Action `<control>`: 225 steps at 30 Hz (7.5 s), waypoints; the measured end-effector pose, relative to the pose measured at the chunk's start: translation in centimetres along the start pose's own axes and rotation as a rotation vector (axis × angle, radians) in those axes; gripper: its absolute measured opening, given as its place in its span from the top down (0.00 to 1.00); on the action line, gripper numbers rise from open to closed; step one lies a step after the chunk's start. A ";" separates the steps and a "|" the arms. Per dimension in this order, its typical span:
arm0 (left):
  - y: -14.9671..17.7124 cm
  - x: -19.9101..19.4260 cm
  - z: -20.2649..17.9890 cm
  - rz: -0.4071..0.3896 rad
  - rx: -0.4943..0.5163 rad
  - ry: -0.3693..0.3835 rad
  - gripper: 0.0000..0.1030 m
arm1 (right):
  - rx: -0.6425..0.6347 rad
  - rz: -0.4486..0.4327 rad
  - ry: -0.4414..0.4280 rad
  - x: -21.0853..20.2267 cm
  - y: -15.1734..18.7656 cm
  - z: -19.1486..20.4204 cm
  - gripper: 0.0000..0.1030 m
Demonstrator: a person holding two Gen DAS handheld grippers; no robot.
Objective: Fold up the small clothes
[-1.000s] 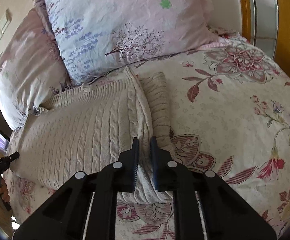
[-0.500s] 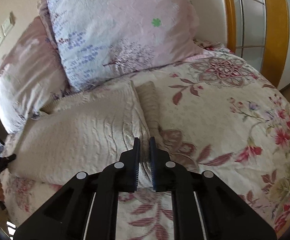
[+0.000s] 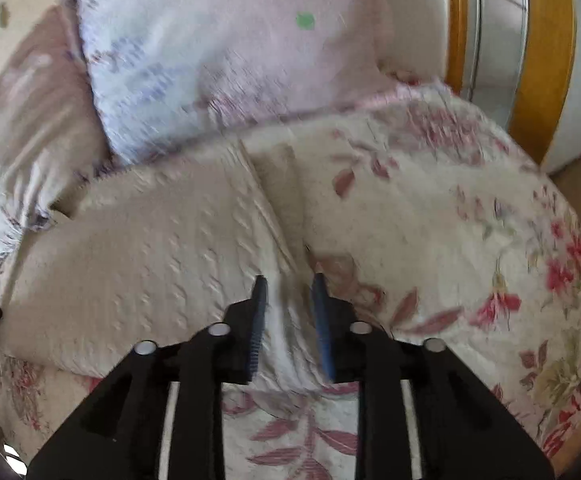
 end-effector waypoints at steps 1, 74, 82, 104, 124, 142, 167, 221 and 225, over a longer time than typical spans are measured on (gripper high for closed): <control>-0.2 -0.2 -0.2 -0.014 0.002 0.001 0.67 | -0.027 -0.027 -0.020 -0.3 -0.4 0.9 0.68; -4.4 7.2 0.8 0.021 -0.262 0.108 0.47 | -0.139 0.084 -0.227 4.0 0.0 9.0 0.35; -3.8 7.8 0.3 0.055 -0.307 0.154 0.66 | -0.015 0.052 -0.320 2.3 -0.6 7.6 0.34; -5.9 4.1 -7.3 -0.046 -0.391 0.392 0.84 | -0.009 -0.017 -0.326 -0.2 -1.2 5.3 0.34; -0.8 14.2 -28.7 0.173 -0.213 0.472 0.82 | 0.125 -0.096 -0.265 -1.6 -1.4 -2.5 0.34; -1.3 7.2 -21.7 0.085 0.071 0.346 0.38 | 0.231 0.156 -0.578 1.5 -5.0 0.8 0.34; 1.1 10.3 -18.0 0.180 0.068 0.282 0.31 | 0.004 0.047 -0.371 4.4 -9.1 3.7 0.85; 7.3 9.1 -19.2 0.300 0.161 0.394 0.88 | 0.047 0.072 -0.120 -0.5 0.7 -5.5 0.90; 7.4 8.9 -19.1 0.299 0.166 0.394 0.82 | 0.096 0.104 -0.154 0.0 0.9 -5.8 0.88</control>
Point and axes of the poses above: each gripper's, at about its wrist camera, not at the fingertips, and x roughly the way its jaws point, z to its left, y to its underside, the point moved 5 cm from there along x, roughly the way its jaws point, and after that the axes turned 5 degrees about -z, right-handed, at the moved point
